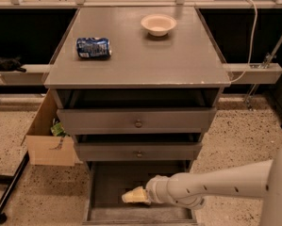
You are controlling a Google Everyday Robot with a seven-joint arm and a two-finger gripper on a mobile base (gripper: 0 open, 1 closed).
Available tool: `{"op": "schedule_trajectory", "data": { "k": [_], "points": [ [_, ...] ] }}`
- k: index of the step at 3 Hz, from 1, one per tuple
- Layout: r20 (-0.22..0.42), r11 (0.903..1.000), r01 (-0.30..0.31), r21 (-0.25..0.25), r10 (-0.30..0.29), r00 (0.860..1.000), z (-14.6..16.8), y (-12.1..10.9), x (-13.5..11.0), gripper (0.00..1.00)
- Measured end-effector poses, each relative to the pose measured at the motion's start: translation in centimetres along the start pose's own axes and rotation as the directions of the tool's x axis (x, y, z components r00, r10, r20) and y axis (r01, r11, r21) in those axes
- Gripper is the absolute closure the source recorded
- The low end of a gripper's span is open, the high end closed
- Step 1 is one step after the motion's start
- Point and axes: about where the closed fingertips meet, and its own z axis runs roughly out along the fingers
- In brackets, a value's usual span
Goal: Pick 7up can from bottom drawer and place on counter
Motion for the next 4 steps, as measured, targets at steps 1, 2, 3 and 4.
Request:
{"op": "schedule_trajectory", "data": {
  "k": [1, 2, 3, 4],
  "points": [
    [0.027, 0.994, 0.095, -0.054, -0.094, 0.995, 0.8, 2.5, -2.1, 0.0],
    [0.031, 0.9906, 0.107, -0.084, -0.105, 0.994, 0.8, 3.9, -2.2, 0.0],
    [-0.016, 0.9981, 0.059, 0.016, -0.059, 0.998, 0.0, 1.3, -0.8, 0.0],
    [-0.11, 0.9728, 0.031, 0.229, -0.005, 0.994, -1.4, -4.3, 3.0, 0.0]
  ]
}}
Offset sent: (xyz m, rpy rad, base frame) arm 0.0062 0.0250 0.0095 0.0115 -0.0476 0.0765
